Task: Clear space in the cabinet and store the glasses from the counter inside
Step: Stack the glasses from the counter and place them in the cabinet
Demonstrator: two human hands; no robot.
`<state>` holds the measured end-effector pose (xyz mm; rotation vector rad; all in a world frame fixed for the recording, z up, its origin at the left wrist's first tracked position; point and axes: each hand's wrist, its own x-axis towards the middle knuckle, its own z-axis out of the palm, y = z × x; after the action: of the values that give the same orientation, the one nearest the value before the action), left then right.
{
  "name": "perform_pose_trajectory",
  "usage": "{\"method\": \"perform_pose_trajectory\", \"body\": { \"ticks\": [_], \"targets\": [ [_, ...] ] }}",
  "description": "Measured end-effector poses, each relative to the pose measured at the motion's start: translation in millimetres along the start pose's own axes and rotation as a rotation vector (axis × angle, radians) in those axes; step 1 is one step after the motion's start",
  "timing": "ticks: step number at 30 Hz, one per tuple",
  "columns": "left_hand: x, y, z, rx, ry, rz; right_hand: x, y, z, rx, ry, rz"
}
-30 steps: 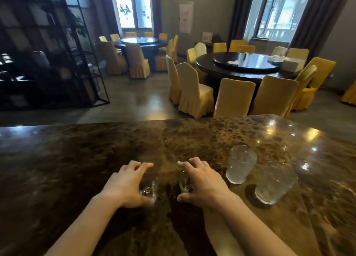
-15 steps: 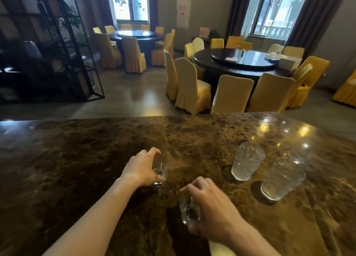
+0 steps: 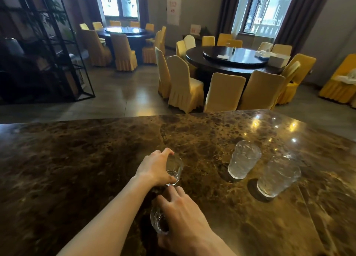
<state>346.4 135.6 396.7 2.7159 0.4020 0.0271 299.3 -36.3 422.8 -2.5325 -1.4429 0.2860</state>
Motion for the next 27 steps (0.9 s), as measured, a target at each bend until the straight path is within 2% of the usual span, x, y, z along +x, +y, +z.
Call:
{"method": "perform_pose_trajectory", "body": {
  "ticks": [12, 27],
  "targets": [
    [2, -1, 3, 0.006, -0.004, 0.015, 2, 0, -1, -0.003, -0.038, -0.012],
    [-2, -4, 3, 0.016, -0.015, -0.017, -5, 18, 4, 0.013, 0.006, -0.054]
  ]
}}
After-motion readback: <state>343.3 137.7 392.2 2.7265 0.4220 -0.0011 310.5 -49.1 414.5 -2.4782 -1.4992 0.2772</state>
